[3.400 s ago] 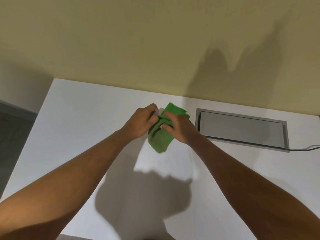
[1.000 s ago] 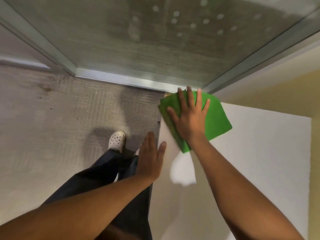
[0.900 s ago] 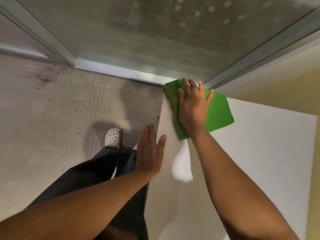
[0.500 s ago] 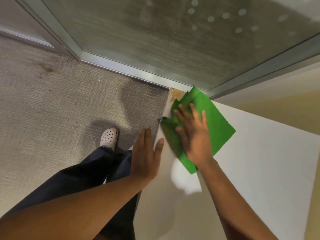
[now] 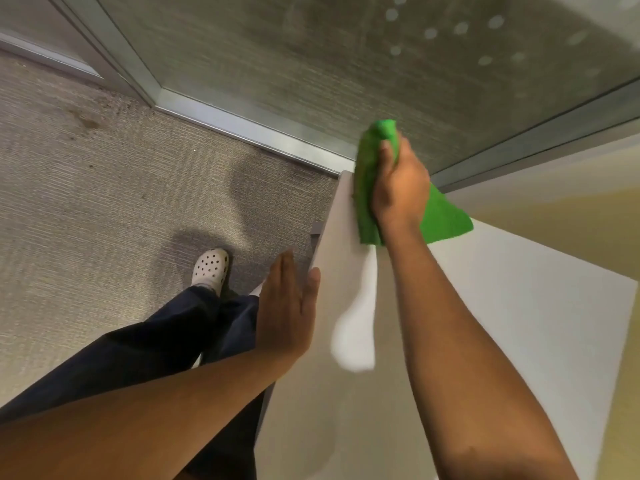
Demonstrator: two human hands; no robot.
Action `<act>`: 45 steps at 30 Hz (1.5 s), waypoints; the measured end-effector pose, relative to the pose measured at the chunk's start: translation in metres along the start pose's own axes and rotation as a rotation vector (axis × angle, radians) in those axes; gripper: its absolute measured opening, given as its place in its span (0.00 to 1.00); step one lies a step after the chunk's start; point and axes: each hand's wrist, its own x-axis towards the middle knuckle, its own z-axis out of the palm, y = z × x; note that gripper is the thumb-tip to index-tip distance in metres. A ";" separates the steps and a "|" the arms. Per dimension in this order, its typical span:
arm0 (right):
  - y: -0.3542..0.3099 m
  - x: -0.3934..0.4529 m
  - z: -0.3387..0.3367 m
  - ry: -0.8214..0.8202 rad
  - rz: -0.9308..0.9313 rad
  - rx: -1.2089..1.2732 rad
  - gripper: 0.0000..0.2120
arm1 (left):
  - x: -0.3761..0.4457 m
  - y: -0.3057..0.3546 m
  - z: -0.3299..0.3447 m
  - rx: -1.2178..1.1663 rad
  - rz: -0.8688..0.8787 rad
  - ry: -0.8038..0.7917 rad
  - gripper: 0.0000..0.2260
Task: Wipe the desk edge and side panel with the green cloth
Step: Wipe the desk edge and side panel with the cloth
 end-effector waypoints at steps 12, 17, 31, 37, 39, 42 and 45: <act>0.060 -0.130 -0.047 -0.385 -0.570 -0.351 0.27 | 0.007 -0.010 0.012 0.133 0.069 -0.006 0.38; 0.051 -0.100 -0.023 -0.396 -0.599 -0.573 0.31 | 0.006 -0.019 0.017 0.115 0.097 -0.007 0.34; 0.001 0.010 0.002 -0.140 0.106 -0.252 0.24 | -0.001 -0.015 0.006 0.095 0.091 -0.060 0.42; 0.057 -0.030 -0.035 0.050 0.189 -0.277 0.27 | -0.006 -0.016 0.004 0.039 0.061 -0.069 0.43; 0.049 -0.047 -0.028 0.014 0.017 -0.268 0.27 | -0.012 -0.020 0.005 0.035 0.062 -0.079 0.45; 0.026 -0.070 -0.007 -0.133 -0.269 -0.320 0.27 | -0.016 -0.023 0.005 -0.011 -0.016 -0.125 0.48; 0.013 -0.103 0.007 -0.293 -0.593 -0.319 0.27 | -0.021 -0.032 0.004 -0.036 0.015 -0.142 0.50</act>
